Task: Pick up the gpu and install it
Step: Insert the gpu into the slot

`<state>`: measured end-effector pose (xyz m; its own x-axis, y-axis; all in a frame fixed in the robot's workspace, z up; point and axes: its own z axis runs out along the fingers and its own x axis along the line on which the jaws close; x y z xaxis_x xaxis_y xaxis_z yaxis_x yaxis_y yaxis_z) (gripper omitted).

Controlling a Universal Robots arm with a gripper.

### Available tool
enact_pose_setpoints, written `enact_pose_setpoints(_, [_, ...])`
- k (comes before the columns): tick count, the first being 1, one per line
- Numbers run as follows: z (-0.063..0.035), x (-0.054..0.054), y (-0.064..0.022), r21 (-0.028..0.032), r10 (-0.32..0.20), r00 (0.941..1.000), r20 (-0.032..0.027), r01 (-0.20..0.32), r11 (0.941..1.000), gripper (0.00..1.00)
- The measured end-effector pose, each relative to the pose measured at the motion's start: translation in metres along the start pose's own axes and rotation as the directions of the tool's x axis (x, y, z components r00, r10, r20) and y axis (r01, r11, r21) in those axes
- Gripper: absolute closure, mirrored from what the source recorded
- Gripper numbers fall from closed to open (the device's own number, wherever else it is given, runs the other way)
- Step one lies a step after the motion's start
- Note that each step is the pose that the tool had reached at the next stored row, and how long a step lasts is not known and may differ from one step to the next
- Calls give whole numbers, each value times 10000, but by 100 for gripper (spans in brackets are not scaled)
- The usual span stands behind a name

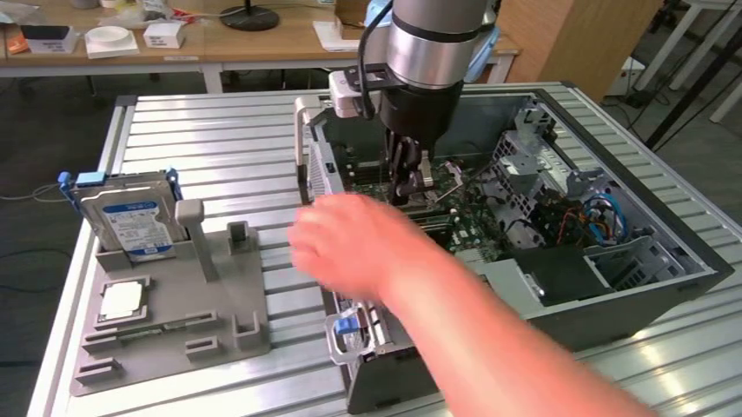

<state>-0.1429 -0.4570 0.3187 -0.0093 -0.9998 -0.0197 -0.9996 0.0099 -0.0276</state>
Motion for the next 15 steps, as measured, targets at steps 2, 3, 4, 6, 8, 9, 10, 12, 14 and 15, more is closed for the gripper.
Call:
enact_pose_setpoints(2, [0,0,0,0,0,10000,0,0,10000,89])
enact_pose_setpoints(3, [0,0,0,0,0,10000,0,0,10000,89])
enact_pose_setpoints(4, [0,0,0,0,0,10000,0,0,10000,89])
enact_pose_setpoints(6, [0,0,0,0,0,10000,0,0,10000,89])
enact_pose_setpoints(8, [0,0,0,-1,-1,10000,0,1,10000,89])
enact_pose_setpoints(9, [0,0,-1,0,0,10000,0,0,10000,89])
enact_pose_setpoints(10, [0,1,-5,-1,-1,10000,-1,1,10000,89])
enact_pose_setpoints(12, [3,0,-15,0,6,10000,0,-6,10000,89])
enact_pose_setpoints(14, [7,0,-16,0,14,10000,-1,-14,10000,89])
enact_pose_setpoints(15, [12,0,-16,0,17,10000,0,-17,10000,89])
